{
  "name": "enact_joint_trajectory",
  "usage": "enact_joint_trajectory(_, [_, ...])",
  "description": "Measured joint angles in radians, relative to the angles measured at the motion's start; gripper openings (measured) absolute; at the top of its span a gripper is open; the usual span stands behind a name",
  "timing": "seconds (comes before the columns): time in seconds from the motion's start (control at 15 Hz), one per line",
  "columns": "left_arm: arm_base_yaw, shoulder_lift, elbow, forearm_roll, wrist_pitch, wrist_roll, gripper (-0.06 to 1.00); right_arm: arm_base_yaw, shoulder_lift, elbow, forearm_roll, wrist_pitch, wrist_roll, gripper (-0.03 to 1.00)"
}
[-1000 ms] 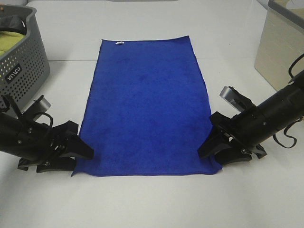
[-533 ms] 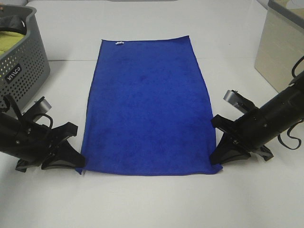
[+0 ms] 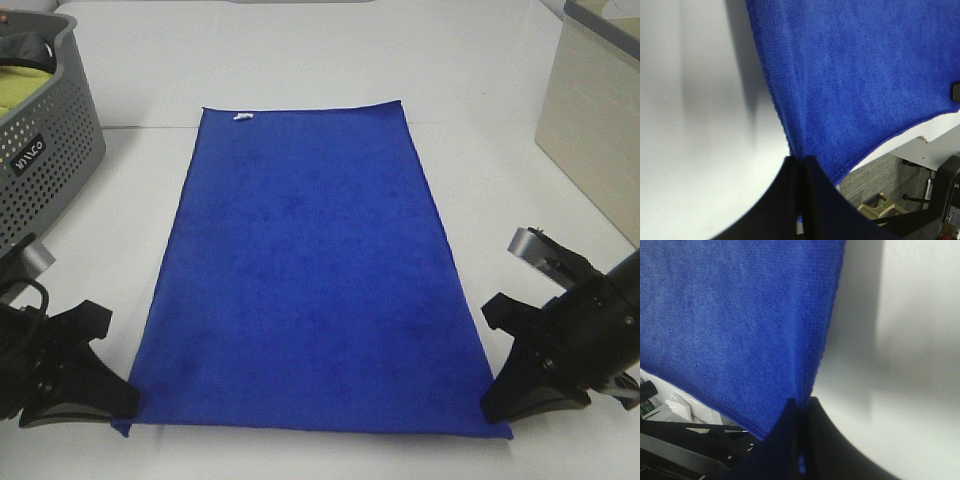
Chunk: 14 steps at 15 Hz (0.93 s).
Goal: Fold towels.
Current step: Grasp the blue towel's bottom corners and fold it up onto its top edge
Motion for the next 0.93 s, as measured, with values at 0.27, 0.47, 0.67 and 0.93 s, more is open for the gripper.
enact_joint_trajectory(0.27, [0.0,-0.088,0.057,0.044,0.041,-0.055,0.01,0.0,-0.071,0.06,-0.044,0.025,0.051,0.02])
enact_joint_trajectory(0.47, [0.0,-0.131,0.074,0.061,0.059,-0.087,0.01,0.0,-0.078,0.046,-0.079,0.047,0.063,0.02])
enact_joint_trajectory(0.67, [0.0,-0.133,-0.023,0.069,0.057,-0.137,0.01,0.0,-0.078,-0.081,-0.088,0.065,0.058,0.02])
enact_joint_trajectory(0.93, [0.0,-0.038,-0.264,0.119,0.032,-0.207,0.01,0.0,-0.02,-0.397,-0.138,0.105,0.064,0.02])
